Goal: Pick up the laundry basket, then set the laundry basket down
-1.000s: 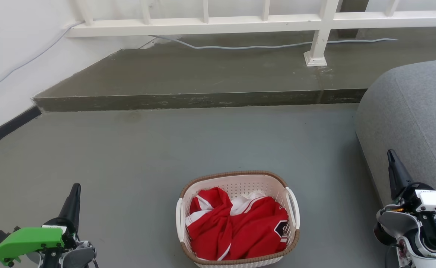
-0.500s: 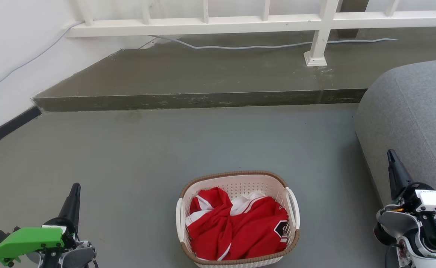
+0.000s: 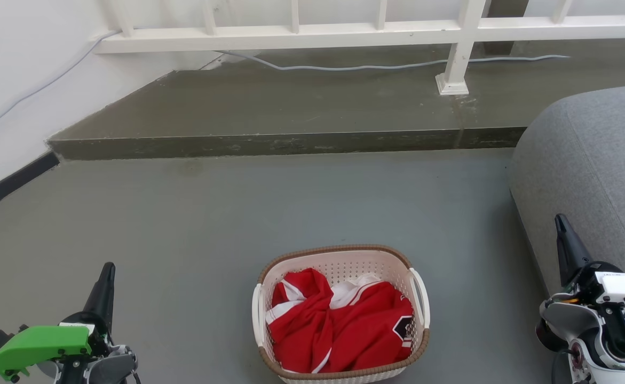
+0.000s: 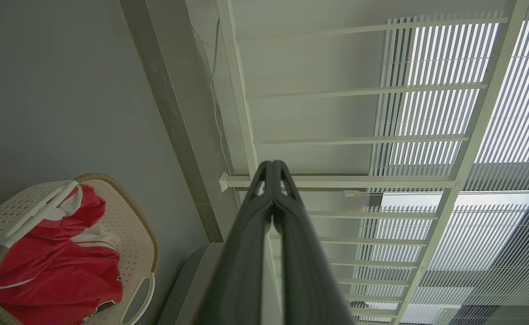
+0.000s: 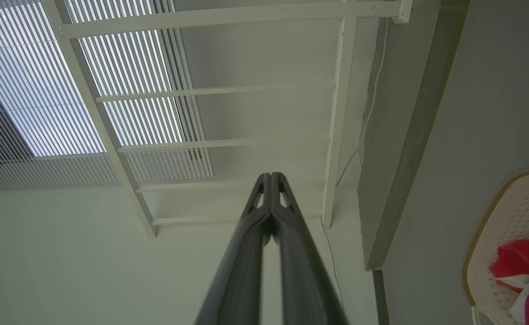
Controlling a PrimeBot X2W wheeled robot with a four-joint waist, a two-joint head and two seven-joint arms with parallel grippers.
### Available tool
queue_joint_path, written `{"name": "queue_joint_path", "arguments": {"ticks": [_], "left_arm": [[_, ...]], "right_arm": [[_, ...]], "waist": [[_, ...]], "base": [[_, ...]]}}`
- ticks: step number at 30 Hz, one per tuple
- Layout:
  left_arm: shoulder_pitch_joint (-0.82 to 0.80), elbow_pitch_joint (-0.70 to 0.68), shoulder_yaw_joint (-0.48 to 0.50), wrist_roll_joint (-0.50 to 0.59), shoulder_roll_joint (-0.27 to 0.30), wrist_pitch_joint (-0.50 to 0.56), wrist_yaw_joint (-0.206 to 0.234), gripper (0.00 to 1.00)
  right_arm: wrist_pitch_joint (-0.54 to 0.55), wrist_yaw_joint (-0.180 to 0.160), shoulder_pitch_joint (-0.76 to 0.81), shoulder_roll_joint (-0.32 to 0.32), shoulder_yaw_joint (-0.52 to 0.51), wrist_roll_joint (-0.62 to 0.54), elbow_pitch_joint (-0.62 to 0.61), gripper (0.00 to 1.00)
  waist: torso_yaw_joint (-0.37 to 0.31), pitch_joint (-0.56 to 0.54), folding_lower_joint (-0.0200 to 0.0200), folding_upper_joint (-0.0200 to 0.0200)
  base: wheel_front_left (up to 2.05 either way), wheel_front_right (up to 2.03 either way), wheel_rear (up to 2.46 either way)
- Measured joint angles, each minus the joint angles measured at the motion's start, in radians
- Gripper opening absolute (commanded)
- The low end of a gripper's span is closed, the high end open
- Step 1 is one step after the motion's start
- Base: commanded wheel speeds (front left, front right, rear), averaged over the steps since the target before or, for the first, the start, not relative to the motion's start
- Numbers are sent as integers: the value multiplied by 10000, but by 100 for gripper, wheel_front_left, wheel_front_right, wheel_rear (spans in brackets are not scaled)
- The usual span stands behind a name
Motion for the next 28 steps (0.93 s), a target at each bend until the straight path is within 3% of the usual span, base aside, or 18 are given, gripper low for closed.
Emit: {"name": "queue_joint_path", "arguments": {"ticks": [28], "left_arm": [[0, -2, 36, 2, -15, 2, 0, 0]], "right_arm": [[2, 0, 0, 8, -10, -13, -2, 0]], "waist": [[0, 0, 0, 0]], "base": [[0, 0, 0]]}}
